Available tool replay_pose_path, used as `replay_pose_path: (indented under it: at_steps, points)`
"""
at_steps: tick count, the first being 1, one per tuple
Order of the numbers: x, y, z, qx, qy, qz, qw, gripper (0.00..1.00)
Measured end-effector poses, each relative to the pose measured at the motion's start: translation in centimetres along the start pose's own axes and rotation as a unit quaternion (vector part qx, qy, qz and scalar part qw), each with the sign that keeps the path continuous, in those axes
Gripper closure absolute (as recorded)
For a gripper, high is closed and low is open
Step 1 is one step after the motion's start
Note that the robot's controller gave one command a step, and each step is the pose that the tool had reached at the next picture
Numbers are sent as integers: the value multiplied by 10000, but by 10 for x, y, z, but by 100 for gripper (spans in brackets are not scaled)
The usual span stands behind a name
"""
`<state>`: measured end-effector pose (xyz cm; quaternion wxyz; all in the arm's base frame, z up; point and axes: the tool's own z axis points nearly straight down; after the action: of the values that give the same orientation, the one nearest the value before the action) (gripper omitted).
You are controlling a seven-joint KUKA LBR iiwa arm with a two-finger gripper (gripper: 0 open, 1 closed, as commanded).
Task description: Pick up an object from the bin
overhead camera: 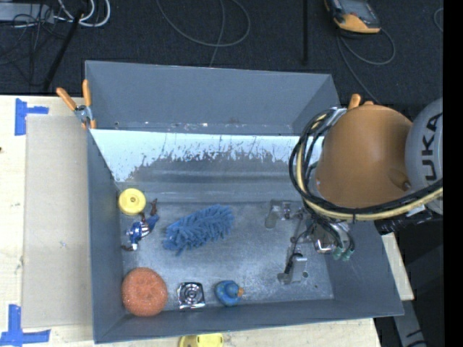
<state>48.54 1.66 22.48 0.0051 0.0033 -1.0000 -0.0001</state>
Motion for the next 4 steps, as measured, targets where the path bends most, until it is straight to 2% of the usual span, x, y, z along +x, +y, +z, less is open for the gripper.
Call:
replay_pose_path:
  at_steps: [1,2,4]
  points:
    - [-2,0,-4,-1,-43,3,10000,0]
    - [-34,33,13,3,-73,90,9999,0]
    - [-45,83,57,0,-54,95,9999,0]
